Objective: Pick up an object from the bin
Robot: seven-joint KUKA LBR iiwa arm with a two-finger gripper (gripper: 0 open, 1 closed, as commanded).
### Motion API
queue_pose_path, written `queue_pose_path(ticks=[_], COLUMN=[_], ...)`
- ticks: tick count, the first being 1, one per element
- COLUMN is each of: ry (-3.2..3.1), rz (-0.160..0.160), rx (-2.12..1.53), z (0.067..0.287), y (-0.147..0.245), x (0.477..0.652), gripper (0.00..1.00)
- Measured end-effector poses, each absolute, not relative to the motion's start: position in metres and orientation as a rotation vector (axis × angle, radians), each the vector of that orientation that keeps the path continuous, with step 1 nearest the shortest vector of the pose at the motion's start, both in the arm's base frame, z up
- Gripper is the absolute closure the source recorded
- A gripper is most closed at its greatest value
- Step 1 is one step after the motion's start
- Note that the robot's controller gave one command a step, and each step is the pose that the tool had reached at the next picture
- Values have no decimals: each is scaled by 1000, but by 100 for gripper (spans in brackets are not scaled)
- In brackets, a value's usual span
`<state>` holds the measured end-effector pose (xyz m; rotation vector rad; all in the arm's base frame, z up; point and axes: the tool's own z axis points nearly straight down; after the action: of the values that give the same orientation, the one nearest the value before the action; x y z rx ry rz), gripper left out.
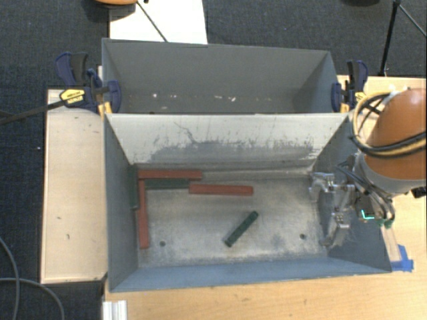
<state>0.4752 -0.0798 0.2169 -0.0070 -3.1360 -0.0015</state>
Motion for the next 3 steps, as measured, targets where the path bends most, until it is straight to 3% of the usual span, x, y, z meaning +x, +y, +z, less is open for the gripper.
queue_pose_path(ticks=[1, 2, 3], ry=[-3144, -3150, -3131], rz=[1, 2, 1], rx=[-2, 56, 328], z=[221, 163, 87], y=[-80, -52, -34], x=[477, 481, 485], gripper=[0, 0, 0])
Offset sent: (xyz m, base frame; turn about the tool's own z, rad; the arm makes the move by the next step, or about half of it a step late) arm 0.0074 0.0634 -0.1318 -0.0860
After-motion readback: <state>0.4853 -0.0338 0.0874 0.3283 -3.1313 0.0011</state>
